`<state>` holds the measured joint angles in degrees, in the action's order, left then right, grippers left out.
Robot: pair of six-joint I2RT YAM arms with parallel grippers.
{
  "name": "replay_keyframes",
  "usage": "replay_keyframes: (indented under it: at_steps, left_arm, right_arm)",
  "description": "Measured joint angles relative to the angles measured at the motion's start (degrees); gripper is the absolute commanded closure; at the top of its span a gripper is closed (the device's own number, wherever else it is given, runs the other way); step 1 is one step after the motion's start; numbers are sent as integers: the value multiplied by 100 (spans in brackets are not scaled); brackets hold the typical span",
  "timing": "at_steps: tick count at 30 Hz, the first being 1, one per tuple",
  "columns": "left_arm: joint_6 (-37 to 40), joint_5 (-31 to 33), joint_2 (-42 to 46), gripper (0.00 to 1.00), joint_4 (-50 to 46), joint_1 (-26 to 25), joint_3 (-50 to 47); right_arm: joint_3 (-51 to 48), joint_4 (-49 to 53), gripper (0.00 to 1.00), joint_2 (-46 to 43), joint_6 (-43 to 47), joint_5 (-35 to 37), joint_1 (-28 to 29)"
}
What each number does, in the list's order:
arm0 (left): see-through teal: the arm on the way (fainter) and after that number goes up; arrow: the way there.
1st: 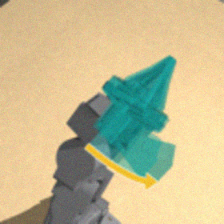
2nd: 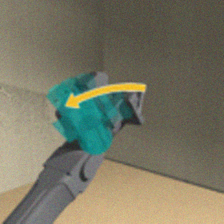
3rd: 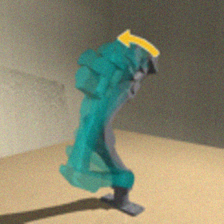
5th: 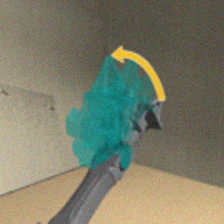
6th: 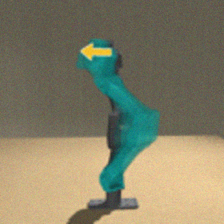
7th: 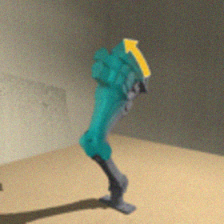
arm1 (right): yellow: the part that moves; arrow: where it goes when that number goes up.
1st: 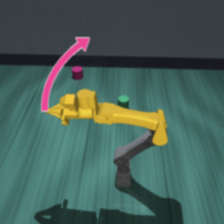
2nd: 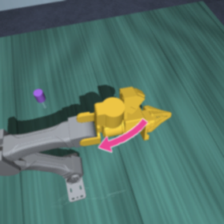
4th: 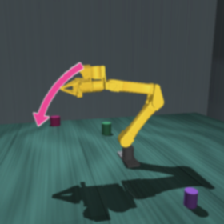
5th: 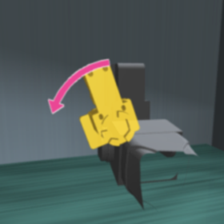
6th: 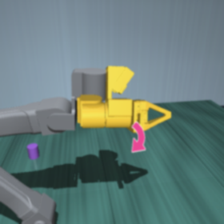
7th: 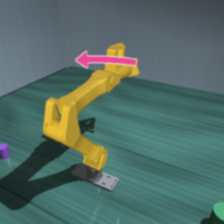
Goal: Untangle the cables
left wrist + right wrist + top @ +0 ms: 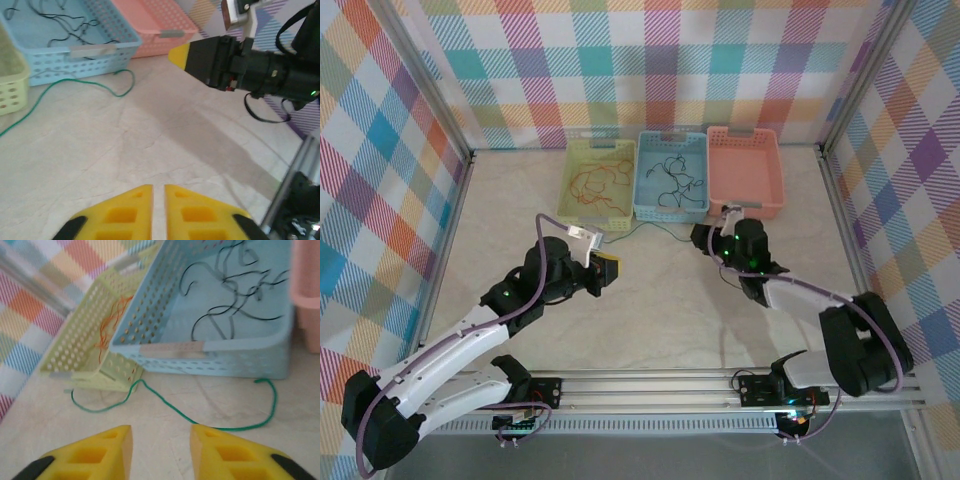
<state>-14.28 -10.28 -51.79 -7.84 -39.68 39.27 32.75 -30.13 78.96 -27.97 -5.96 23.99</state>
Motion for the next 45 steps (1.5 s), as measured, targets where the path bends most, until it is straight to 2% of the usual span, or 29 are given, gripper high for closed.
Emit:
replay_keyframes:
  at_steps: [6,11,21,26,31,41,43,45]
  left_arm:
    - [-243,496,35,71,-214,0,-9]
    - [-267,616,127,71,-260,0,-79]
    - [-223,636,275,71,-273,0,-142]
    - [-188,636,409,71,-308,0,-186]
    - [-136,636,457,71,-398,0,-232]
    - [-133,636,457,71,-433,0,-240]
    - [-133,638,457,71,-431,0,-243]
    - [-133,638,463,71,-433,0,-247]
  right_arm:
    - [1200,984,50,975,1182,-317,516]
    - [2326,2079,46,1910,2118,-212,758]
    - [2719,2988,41,2356,3189,560,905]
    - [3410,3412,43,2881,3563,850,907]
    - [3488,3491,55,3018,3777,1110,907]
    - [3532,3456,96,3099,3952,1200,911]
    - [3412,3327,100,3029,3978,1198,927]
    - [3134,3250,100,2771,4065,1165,946]
